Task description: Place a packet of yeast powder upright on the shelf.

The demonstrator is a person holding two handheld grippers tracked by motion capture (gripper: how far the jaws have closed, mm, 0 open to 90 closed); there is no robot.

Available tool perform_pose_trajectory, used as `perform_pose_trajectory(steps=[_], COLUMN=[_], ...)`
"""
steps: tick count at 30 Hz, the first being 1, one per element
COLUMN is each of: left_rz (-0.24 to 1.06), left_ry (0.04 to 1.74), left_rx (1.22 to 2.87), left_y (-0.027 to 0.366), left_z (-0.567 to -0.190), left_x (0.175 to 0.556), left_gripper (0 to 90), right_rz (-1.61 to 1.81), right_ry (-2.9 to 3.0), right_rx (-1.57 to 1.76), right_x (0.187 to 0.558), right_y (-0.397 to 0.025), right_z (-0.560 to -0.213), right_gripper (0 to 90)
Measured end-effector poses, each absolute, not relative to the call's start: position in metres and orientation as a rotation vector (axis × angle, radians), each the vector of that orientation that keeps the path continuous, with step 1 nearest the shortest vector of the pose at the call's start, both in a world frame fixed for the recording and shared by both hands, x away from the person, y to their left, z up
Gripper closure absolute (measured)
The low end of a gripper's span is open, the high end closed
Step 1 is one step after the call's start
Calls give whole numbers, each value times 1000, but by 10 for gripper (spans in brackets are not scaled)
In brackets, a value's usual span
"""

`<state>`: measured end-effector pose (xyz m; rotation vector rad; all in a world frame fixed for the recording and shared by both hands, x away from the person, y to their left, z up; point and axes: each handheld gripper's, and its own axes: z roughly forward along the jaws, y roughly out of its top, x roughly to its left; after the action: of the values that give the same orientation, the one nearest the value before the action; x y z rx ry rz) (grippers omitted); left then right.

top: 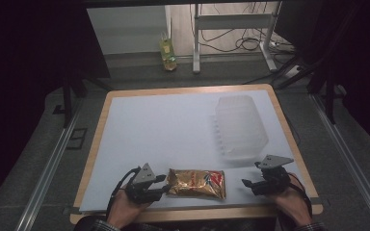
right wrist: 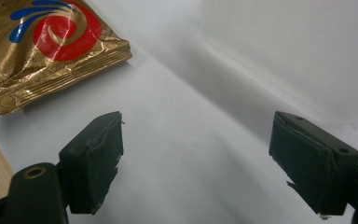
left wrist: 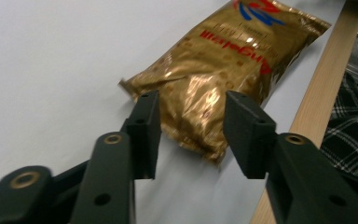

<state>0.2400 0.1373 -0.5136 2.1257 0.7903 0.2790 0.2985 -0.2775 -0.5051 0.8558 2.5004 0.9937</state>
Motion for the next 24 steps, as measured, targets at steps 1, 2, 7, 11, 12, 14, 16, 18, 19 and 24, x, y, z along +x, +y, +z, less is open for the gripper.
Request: perform_pose_trajectory(steps=[1,2,7,11,12,14,16,18,19,24], left_rz=[283,283,272,255,252,259,257,256,257,261], left_ry=[781,776,773,782,784,777,756,737,731,722], left_rx=[2129,2133,2128,2107,2108,2114,2119,2123,2121,2133], left_y=[135,132,128,128,127,124,120,116,114,107], left_z=[-514,-514,-516,-516,-516,-516,-515,-514,-514,-516], left_x=[240,241,244,249,250,252,254,255,255,259], left_gripper=[615,640,749,810,825,865,893,894,894,895], right_rz=[997,1000,1000,994,991,997,994,997,996,1001], right_ry=[2499,2498,2504,2514,2514,2518,2521,2523,2521,2525], right_rx=[859,861,866,854,850,849,842,839,838,839], right_x=[299,299,299,298,298,297,297,297,297,297], right_y=[-278,-278,-277,-273,-273,-271,-269,-268,-268,-268], right_z=[-505,-505,-505,-505,-505,-505,-506,-506,-505,-506], right_gripper=[175,175,175,176,175,176,175,175,175,175])
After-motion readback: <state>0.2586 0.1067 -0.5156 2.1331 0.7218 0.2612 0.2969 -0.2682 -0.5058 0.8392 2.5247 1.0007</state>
